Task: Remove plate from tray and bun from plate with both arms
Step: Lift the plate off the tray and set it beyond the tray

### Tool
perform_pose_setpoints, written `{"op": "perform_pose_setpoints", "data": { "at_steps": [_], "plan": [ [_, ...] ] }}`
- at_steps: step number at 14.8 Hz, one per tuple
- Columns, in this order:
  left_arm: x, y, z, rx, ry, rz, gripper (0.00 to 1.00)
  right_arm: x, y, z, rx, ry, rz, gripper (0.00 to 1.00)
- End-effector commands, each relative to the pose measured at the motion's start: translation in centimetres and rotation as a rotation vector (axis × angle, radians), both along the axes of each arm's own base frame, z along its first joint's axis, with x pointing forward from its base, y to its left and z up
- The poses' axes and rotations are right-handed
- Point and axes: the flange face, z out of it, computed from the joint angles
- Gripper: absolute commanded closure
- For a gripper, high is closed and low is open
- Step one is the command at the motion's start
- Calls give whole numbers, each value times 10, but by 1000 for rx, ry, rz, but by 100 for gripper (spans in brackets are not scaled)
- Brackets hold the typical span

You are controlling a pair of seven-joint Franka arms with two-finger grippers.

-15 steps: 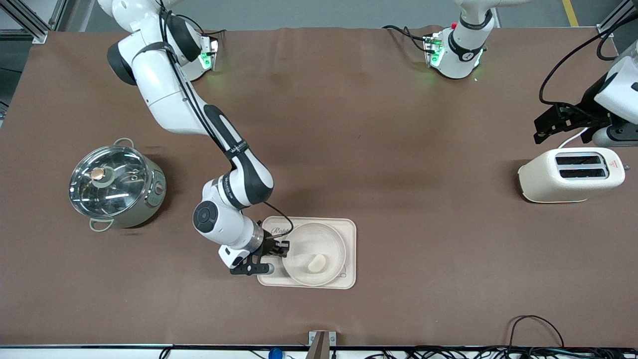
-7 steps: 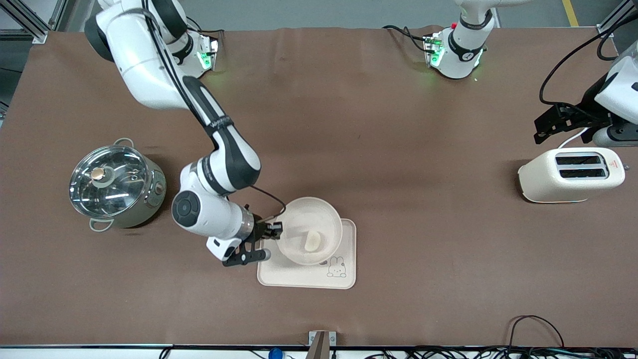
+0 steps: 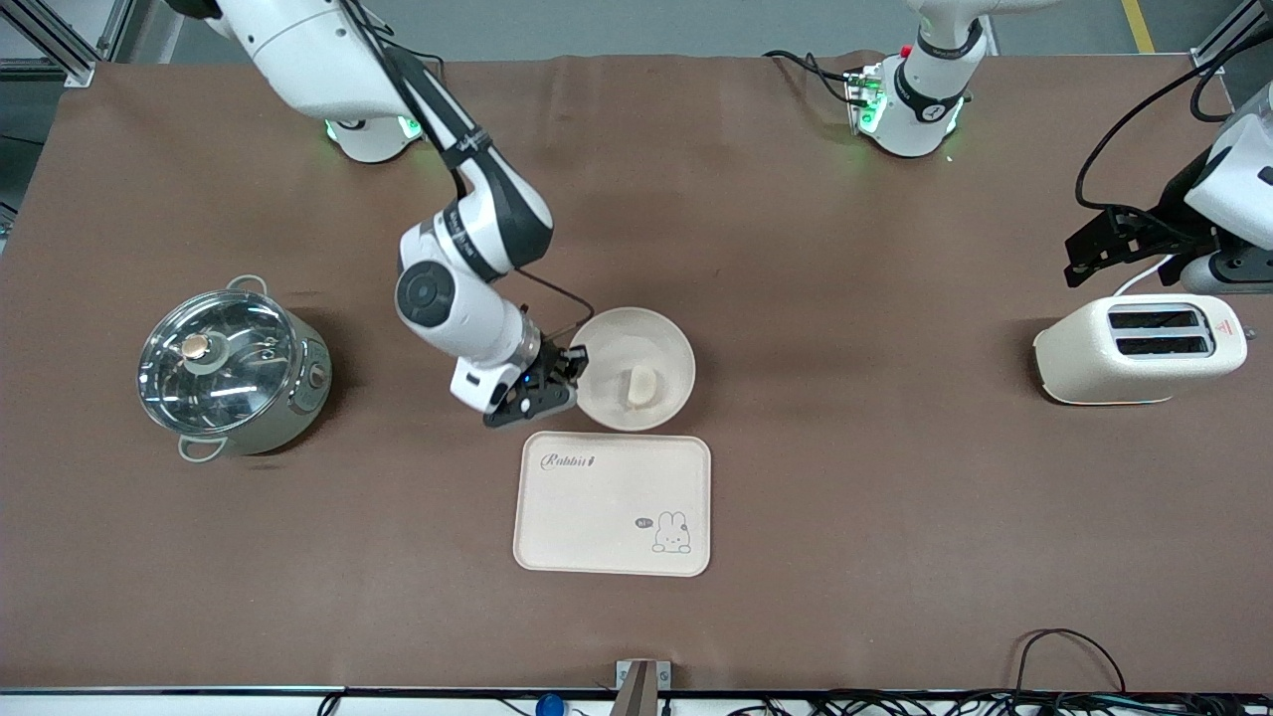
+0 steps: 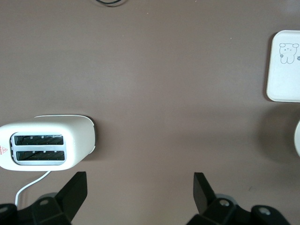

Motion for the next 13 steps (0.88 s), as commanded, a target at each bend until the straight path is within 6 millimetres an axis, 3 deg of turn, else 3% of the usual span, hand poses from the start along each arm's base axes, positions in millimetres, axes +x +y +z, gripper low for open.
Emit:
{"op": "perform_pose_setpoints", "data": {
  "at_steps": [1, 4, 9, 11, 12, 13],
  "plan": [
    [0, 2, 1, -4, 11, -14, 0, -40, -10, -18, -7, -43, 10, 100],
    [0, 2, -1, -4, 17, -13, 0, -57, -1, -41, 21, -75, -8, 100],
    [-7, 1, -7, -7, 79, -2, 0, -48, 4, -66, 43, -27, -66, 97],
    [-12, -17, -2, -12, 74, -26, 0, -36, 5, -72, 51, -24, -84, 91],
    [-16, -38, 0, -14, 71, -45, 0, -32, 6, -74, 53, -23, -87, 85],
    [-20, -58, -2, -13, 78, -34, 0, -28, 5, -75, 54, -22, -90, 69]
  ]
}}
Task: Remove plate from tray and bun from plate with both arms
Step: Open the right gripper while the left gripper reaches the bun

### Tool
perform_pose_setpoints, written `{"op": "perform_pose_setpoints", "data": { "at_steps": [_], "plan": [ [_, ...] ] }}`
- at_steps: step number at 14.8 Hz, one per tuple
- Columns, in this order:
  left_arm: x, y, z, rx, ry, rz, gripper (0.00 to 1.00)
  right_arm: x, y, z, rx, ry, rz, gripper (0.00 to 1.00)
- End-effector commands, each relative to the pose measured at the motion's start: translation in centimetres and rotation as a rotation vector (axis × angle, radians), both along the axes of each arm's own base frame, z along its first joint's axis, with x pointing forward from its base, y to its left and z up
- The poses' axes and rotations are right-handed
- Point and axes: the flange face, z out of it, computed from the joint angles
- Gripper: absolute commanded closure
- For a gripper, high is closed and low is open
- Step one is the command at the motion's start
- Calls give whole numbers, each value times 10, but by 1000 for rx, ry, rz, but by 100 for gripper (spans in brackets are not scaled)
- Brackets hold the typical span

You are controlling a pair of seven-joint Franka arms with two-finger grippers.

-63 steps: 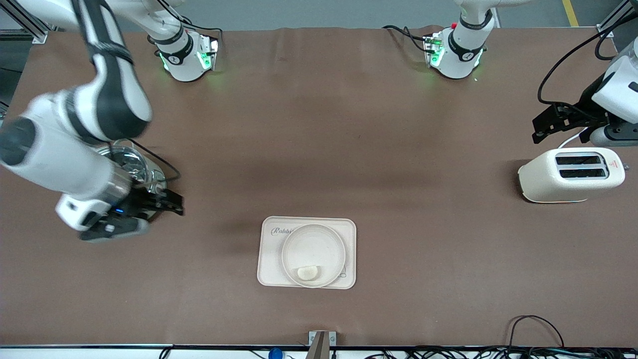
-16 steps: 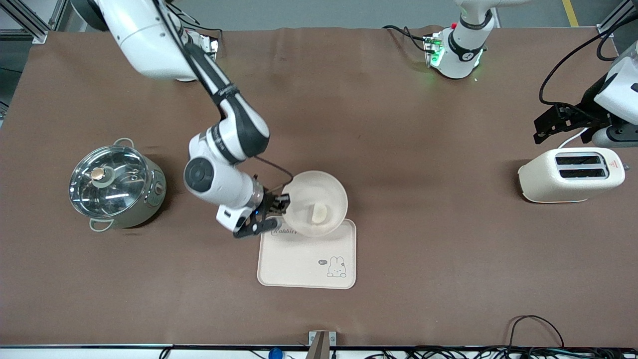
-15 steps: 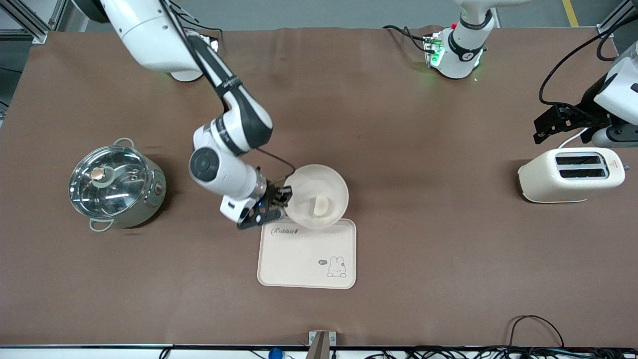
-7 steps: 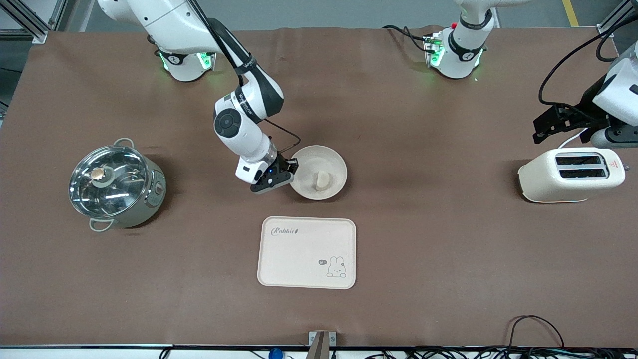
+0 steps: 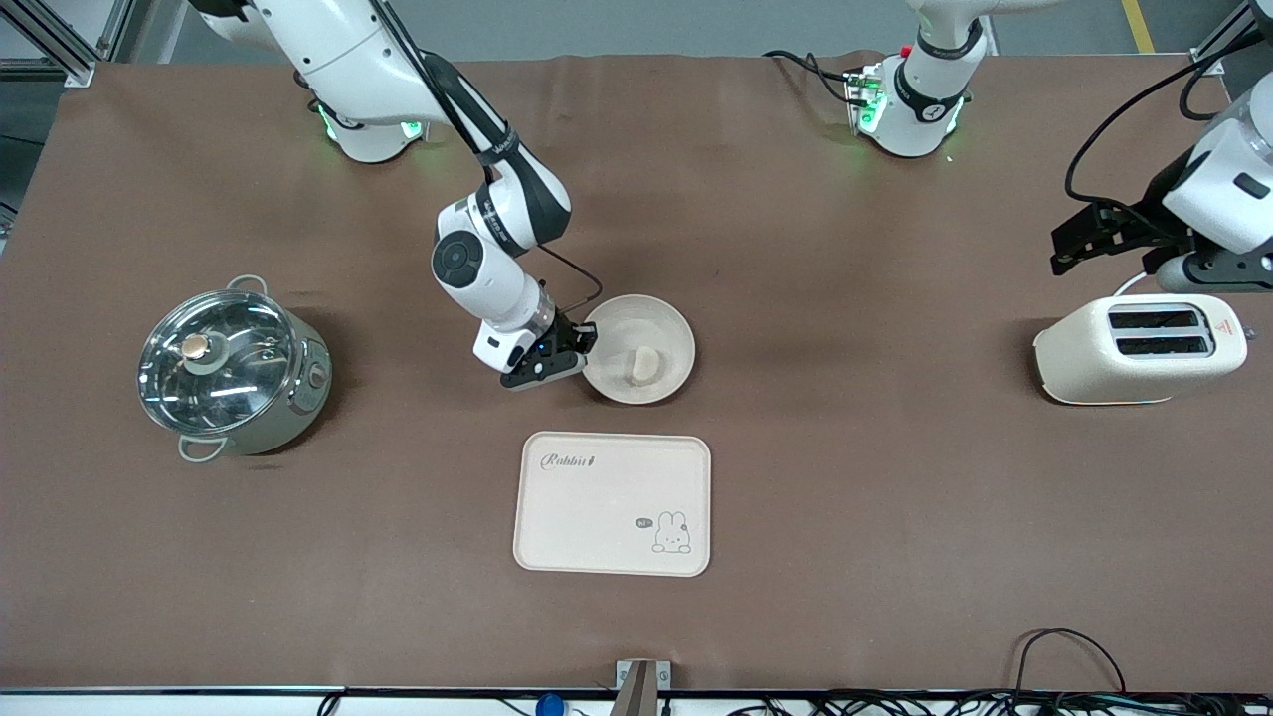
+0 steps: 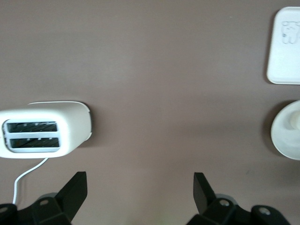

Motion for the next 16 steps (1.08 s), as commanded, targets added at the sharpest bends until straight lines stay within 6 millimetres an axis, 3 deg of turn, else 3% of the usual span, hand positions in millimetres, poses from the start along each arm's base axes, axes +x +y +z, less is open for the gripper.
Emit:
{"op": "perform_pose_setpoints", "data": {
  "at_steps": [1, 3, 5, 7, 10, 13, 16],
  "plan": [
    [-16, -53, 2, -1, 31, 42, 0, 17, 2, -1, 30, -1, -23, 51],
    [-32, -105, -7, 15, 67, 80, 0, 24, -4, 2, 32, -7, -37, 3],
    [-32, -148, -31, 14, 104, 49, 0, 36, -22, 14, 33, 5, -58, 0],
    [-26, -192, -65, -8, 97, 69, 0, 53, -43, 54, 45, 2, -74, 0],
    [-13, -261, -124, -74, 55, 113, 0, 80, -94, 113, 61, -24, -133, 0],
    [3, -320, -201, -110, -43, 137, 0, 96, -155, 159, 36, -38, -177, 0],
    [-4, -371, -282, -99, -121, 95, 0, 107, -221, 207, -110, -57, -142, 0]
  ]
}}
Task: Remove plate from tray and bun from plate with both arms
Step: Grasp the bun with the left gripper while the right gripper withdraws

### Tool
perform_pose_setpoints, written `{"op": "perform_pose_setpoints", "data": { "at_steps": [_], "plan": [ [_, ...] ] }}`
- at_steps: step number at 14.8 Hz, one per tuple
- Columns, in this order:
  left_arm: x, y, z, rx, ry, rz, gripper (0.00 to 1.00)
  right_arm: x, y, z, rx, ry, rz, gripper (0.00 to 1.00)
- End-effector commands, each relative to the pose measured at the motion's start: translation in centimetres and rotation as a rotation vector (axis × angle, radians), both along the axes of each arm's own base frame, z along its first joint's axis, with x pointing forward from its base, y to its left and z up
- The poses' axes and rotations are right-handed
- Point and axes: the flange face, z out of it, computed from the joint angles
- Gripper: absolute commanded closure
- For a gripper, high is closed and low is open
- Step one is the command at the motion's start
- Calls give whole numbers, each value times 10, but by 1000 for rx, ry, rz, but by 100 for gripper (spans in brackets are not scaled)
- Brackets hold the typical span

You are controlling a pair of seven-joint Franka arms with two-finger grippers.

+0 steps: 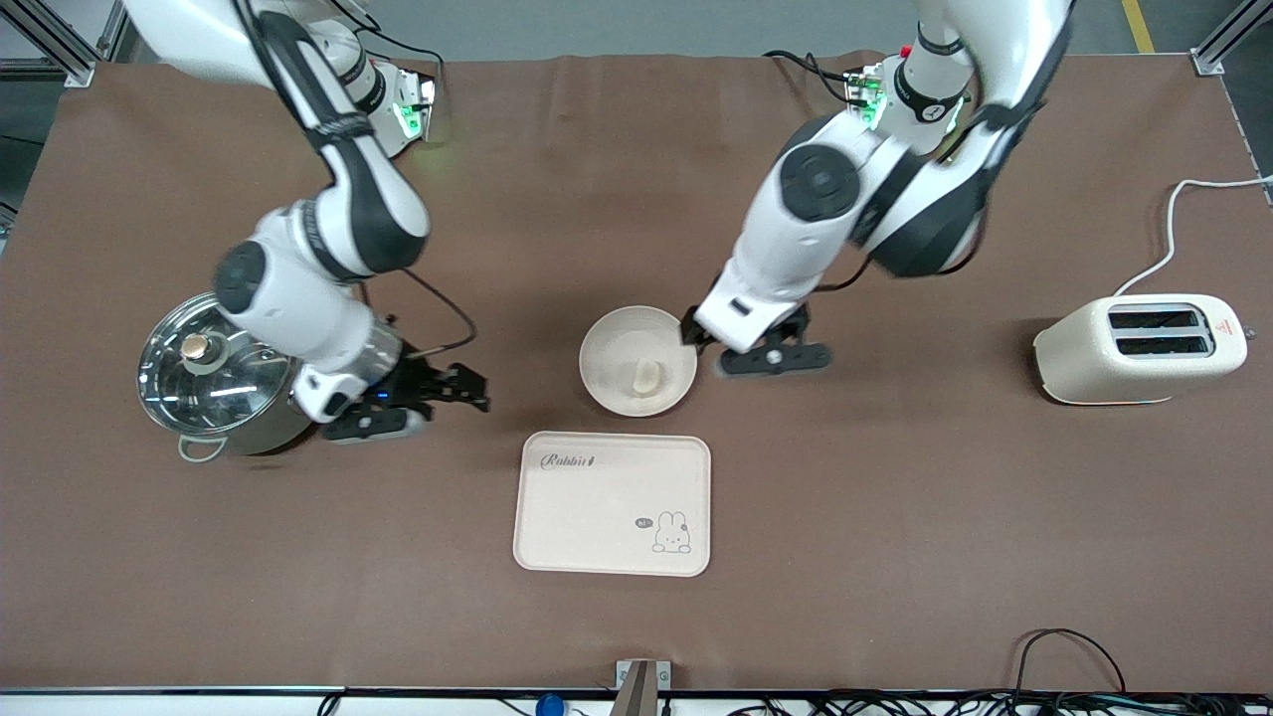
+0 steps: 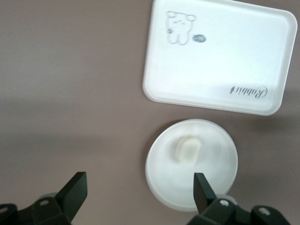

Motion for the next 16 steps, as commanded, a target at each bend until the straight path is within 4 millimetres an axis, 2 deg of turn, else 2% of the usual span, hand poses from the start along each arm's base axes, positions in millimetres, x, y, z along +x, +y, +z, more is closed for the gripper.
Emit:
{"op": "perform_pose_setpoints", "data": {
  "at_steps": [1, 3, 6, 8, 10, 13, 14, 16],
  "plan": [
    [-3, -40, -63, -3, -64, 6, 0, -3, -53, 43, -102, 9, 14, 0],
    [-10, -56, -102, 2, -113, 1, 0, -5, -84, 74, -141, 27, -3, 0],
    [-33, -78, -140, 29, -115, -43, 0, -9, -118, 122, -183, 17, 30, 0],
    [-41, -86, -155, 7, -108, -23, 0, -16, -142, 152, -191, 61, 8, 0],
    [-53, -97, -162, 8, -111, -10, 0, -27, -153, 180, -201, 89, -2, 0],
    [-56, -96, -178, 34, -141, 5, 3, -53, -163, 219, -242, 91, -9, 0],
    [-58, -96, -184, 47, -158, 2, 11, -63, -166, 226, -243, 116, -8, 0],
    [-60, -96, -191, 61, -176, 3, 45, -73, -170, 239, -244, 114, -15, 0]
  ]
}}
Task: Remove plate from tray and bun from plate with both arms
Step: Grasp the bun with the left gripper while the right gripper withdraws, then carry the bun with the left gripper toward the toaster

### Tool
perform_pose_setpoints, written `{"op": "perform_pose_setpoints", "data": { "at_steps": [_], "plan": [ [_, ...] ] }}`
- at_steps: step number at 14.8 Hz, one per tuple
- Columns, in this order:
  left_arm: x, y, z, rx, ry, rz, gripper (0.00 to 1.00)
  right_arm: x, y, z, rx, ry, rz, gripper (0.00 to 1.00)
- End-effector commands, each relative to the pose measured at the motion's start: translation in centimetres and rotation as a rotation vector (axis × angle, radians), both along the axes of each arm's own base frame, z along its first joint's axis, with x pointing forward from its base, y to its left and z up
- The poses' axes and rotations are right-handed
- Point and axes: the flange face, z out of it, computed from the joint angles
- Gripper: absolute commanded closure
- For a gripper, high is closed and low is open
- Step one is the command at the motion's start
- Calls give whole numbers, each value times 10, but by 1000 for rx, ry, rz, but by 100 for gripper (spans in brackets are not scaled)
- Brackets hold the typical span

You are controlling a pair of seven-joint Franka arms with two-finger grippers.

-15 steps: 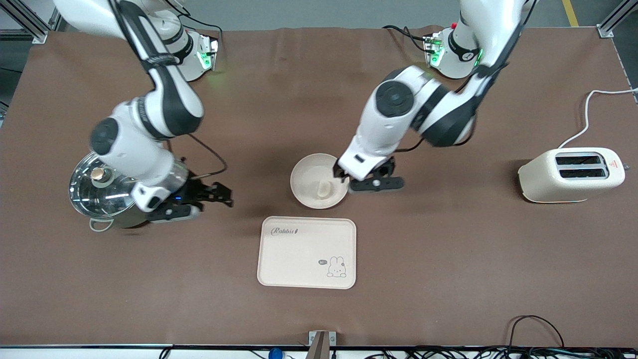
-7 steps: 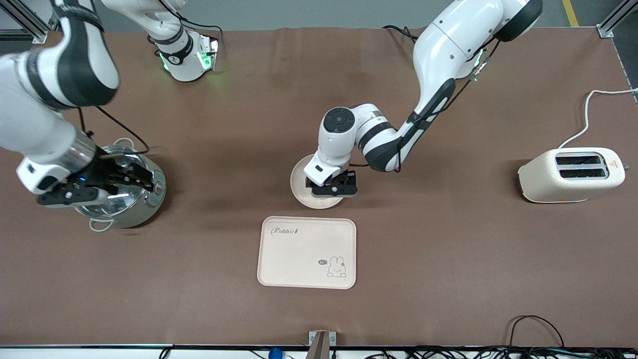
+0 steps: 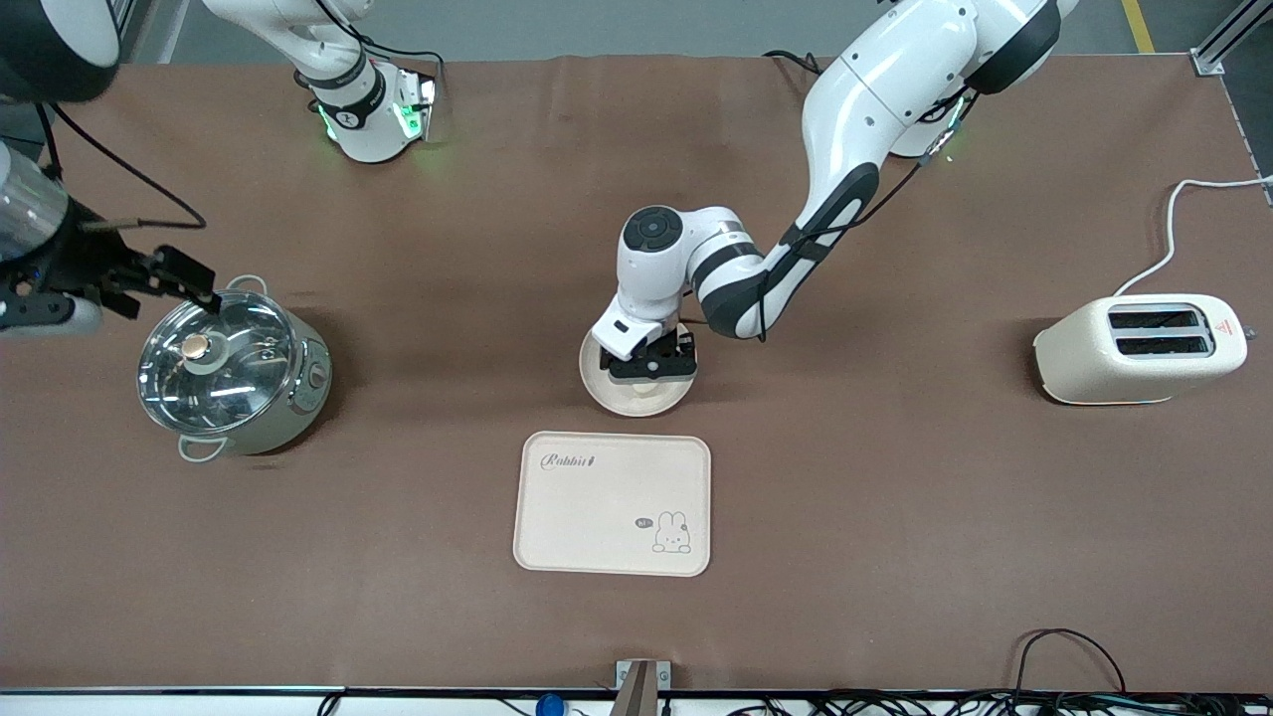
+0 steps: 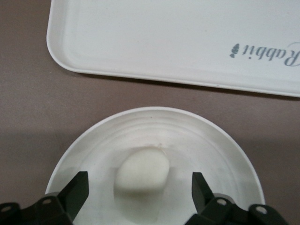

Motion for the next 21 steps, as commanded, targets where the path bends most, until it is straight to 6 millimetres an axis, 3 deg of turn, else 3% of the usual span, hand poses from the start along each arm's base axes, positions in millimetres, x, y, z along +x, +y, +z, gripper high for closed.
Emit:
{"op": "perform_pose_setpoints", "data": {
  "at_steps": [1, 3, 5, 6, 7, 10, 13, 15, 18, 21],
  "plan": [
    [1, -2, -7, 6, -33, -7, 70, -18, -10, 18, -21, -7, -8, 0],
    [0, -2, -7, 14, -30, -6, 75, -23, -19, 28, -21, -3, -21, 0],
    [-3, -4, -3, 19, -30, -2, 88, -24, -20, 37, -21, -16, -24, 0],
    [-3, -3, -3, 39, -24, 4, 99, -23, -17, 41, -20, -25, -21, 0],
    [-3, -2, 0, 56, -21, 8, 100, -22, -18, 48, -20, -39, -23, 0],
    [14, 13, 56, 91, 14, 34, 100, -20, -17, 52, -20, -42, -20, 0],
    [62, 76, 129, 62, 133, 24, 100, -20, -16, 50, -18, -36, -18, 0],
    [93, 137, 150, 113, 150, -46, 99, -21, -14, 50, -20, -34, -15, 0],
    [137, 219, 150, 106, 173, -70, 100, -19, -16, 49, -17, -34, -16, 0],
    [163, 288, 120, 103, 196, -80, 99, -18, -20, 53, -9, -42, -27, 0]
  ]
}}
